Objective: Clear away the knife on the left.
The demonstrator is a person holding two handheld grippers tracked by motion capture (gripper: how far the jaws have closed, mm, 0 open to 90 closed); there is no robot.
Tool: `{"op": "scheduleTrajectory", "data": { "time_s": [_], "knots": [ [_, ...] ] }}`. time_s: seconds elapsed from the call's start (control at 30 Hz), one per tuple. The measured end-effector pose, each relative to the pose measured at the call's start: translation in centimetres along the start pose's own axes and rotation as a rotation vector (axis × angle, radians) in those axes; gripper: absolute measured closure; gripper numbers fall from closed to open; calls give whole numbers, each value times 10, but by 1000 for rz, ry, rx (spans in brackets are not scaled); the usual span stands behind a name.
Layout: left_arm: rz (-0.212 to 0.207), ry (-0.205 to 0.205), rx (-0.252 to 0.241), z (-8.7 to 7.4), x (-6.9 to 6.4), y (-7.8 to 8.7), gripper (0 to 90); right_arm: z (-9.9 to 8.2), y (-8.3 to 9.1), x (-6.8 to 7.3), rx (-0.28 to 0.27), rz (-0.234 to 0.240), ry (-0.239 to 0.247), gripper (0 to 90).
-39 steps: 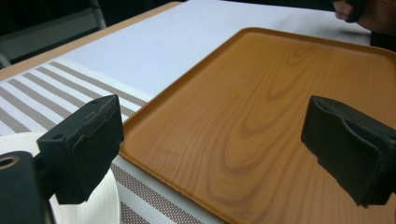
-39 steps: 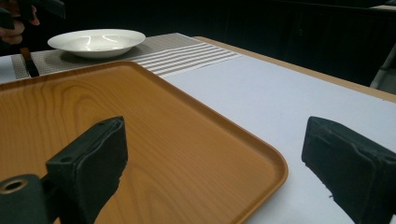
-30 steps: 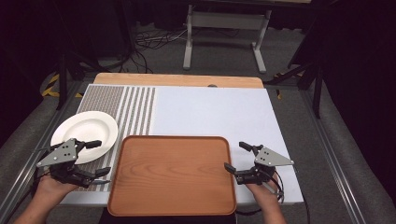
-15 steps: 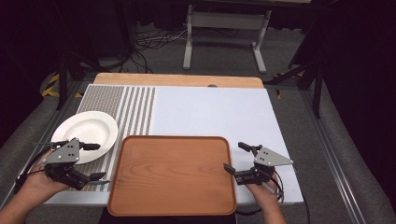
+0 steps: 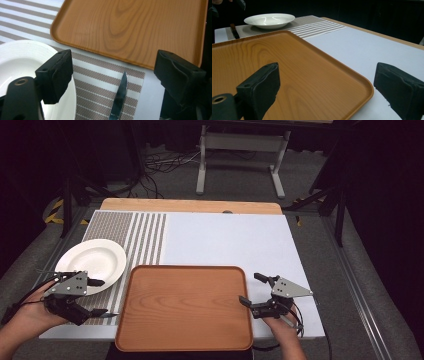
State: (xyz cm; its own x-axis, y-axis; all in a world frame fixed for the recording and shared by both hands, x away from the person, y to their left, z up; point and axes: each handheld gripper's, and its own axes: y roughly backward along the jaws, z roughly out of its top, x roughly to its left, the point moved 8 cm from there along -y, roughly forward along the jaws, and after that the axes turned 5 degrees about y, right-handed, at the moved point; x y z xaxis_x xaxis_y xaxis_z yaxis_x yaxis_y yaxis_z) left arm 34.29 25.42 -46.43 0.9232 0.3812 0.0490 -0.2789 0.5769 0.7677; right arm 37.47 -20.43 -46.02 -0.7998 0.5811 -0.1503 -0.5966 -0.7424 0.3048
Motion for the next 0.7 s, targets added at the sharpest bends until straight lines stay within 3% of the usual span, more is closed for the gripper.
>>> {"op": "scheduleTrajectory", "data": {
  "time_s": [0.47, 0.7],
  "knots": [
    [-36, -38, 164, -19, 3, -3, 218, -1, -1, 1, 4, 11, 0, 77],
    [-54, -64, 276, -33, 6, -5, 253, -1, -2, 2, 10, 17, 2, 77]
  ]
}}
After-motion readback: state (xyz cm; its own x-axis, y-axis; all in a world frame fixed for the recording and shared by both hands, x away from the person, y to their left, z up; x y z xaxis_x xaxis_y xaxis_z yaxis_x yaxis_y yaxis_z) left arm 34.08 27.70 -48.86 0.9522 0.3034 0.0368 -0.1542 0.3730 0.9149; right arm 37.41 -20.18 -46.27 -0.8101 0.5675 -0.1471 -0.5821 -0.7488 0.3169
